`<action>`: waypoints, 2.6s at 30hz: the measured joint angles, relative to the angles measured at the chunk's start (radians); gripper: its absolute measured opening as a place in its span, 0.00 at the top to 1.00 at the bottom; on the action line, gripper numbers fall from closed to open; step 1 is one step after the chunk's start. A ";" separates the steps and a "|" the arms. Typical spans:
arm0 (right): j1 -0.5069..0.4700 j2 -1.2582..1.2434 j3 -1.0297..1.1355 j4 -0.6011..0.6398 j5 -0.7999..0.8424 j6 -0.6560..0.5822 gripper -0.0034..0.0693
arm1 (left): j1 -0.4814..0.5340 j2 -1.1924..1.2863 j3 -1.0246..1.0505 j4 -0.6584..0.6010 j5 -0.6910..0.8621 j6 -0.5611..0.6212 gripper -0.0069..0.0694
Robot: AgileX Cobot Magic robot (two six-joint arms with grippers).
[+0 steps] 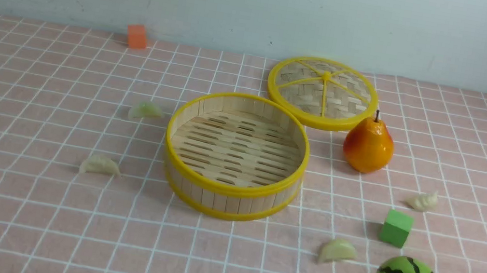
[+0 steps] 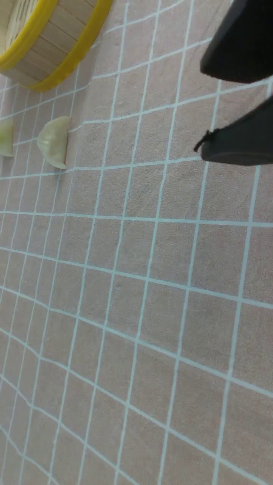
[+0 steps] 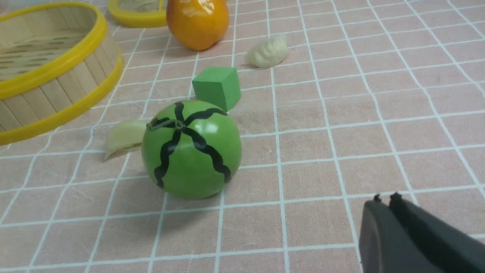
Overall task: Put the dumplings into the steamer on the table with the pink tablecloth.
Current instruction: 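Reach for and grasp a dumpling on the table with the left gripper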
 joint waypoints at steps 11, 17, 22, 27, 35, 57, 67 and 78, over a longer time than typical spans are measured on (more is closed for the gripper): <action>0.000 0.000 0.000 0.000 0.000 0.000 0.88 | 0.000 0.000 0.000 0.000 0.000 0.000 0.60; 0.000 0.000 0.000 0.000 0.000 0.000 0.87 | 0.000 0.000 0.000 0.000 0.000 0.000 0.60; 0.000 0.000 0.000 0.000 0.000 0.000 0.87 | 0.000 0.000 0.000 0.000 0.000 0.000 0.60; 0.001 0.000 0.000 0.000 0.000 0.000 0.86 | 0.000 0.000 0.000 0.000 0.000 0.000 0.60; 0.001 0.000 0.000 -0.026 -0.005 0.000 0.84 | 0.000 0.000 0.000 0.000 -0.065 0.000 0.60; 0.001 0.000 0.012 -0.105 -0.824 0.095 0.82 | 0.000 0.000 0.000 -0.029 -0.964 -0.306 0.60; 0.001 0.126 -0.154 -0.105 -0.688 0.190 0.96 | 0.000 0.250 -0.423 0.262 -0.637 -0.468 0.93; 0.001 0.662 -0.407 -0.120 -0.345 0.120 0.96 | -0.041 0.905 -0.664 0.359 -0.385 -0.625 0.93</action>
